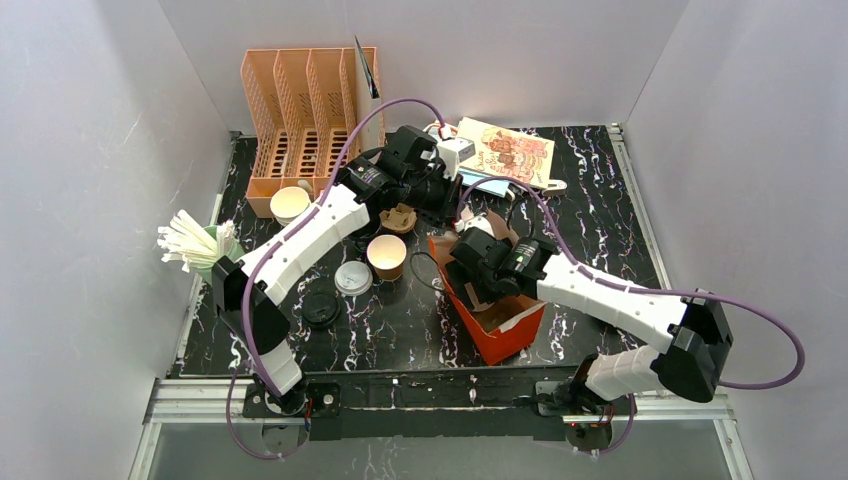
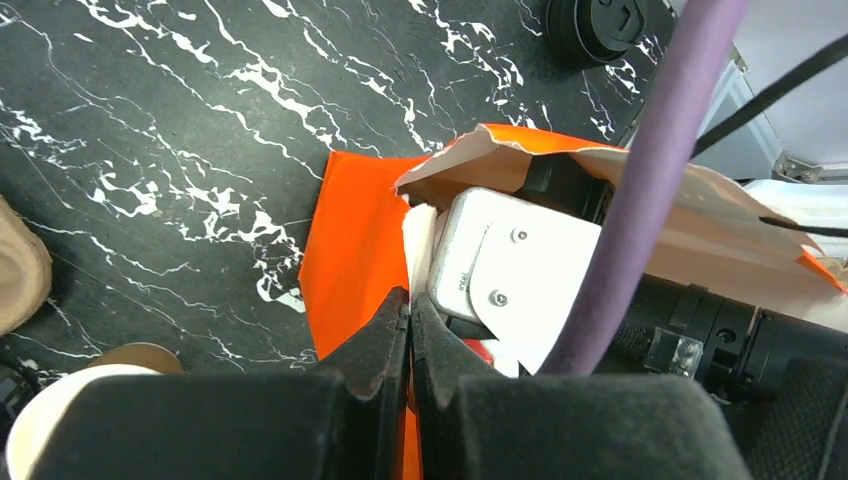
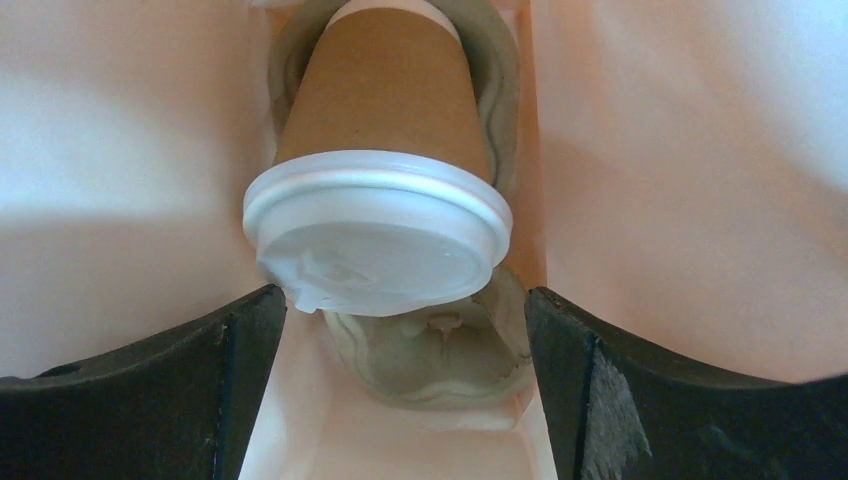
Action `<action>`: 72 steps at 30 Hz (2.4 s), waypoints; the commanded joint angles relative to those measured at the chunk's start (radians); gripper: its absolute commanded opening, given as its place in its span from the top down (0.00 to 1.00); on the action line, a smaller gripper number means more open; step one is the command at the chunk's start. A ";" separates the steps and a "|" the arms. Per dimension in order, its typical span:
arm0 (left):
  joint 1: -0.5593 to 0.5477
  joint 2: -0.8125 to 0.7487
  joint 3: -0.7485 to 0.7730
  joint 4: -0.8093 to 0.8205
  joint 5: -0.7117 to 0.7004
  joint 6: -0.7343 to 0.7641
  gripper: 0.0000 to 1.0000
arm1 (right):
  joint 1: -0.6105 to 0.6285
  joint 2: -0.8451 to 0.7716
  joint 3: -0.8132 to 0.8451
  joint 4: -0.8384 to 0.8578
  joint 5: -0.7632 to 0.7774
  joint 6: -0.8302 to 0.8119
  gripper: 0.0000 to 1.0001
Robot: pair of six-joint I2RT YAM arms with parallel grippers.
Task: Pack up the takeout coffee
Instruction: Pick up the coffee cup from the cup tray.
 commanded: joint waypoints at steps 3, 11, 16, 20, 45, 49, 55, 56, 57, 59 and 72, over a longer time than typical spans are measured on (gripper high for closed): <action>-0.004 -0.042 0.004 -0.025 0.069 0.033 1.00 | -0.058 0.038 0.004 0.101 -0.030 -0.035 0.02; -0.005 -0.031 0.016 -0.038 0.071 0.049 1.00 | -0.073 0.060 0.048 0.113 -0.075 -0.083 0.22; -0.005 -0.021 0.024 -0.029 0.071 0.052 1.00 | -0.073 0.055 0.106 0.081 -0.100 -0.097 0.31; -0.004 -0.015 0.039 -0.027 0.065 0.056 1.00 | -0.073 0.048 0.163 0.035 -0.103 -0.113 0.35; -0.005 0.098 0.194 0.073 0.014 0.073 1.00 | -0.118 0.130 0.174 0.123 -0.140 -0.188 0.02; -0.004 0.119 0.211 0.103 0.050 0.066 1.00 | -0.145 0.138 0.143 0.177 -0.142 -0.216 0.02; -0.004 0.162 0.256 0.135 0.079 0.042 1.00 | -0.187 0.170 0.141 0.221 -0.199 -0.257 0.02; -0.004 0.164 0.261 0.136 0.074 0.043 1.00 | -0.194 0.168 0.132 0.227 -0.214 -0.257 0.02; -0.005 0.164 0.262 0.135 0.069 0.043 1.00 | -0.200 0.163 0.120 0.238 -0.230 -0.257 0.02; -0.004 0.165 0.260 0.135 0.064 0.042 1.00 | -0.208 0.152 0.088 0.264 -0.254 -0.259 0.02; 0.051 0.156 0.256 0.029 -0.020 0.073 1.00 | -0.216 0.127 -0.054 0.378 -0.293 -0.265 0.02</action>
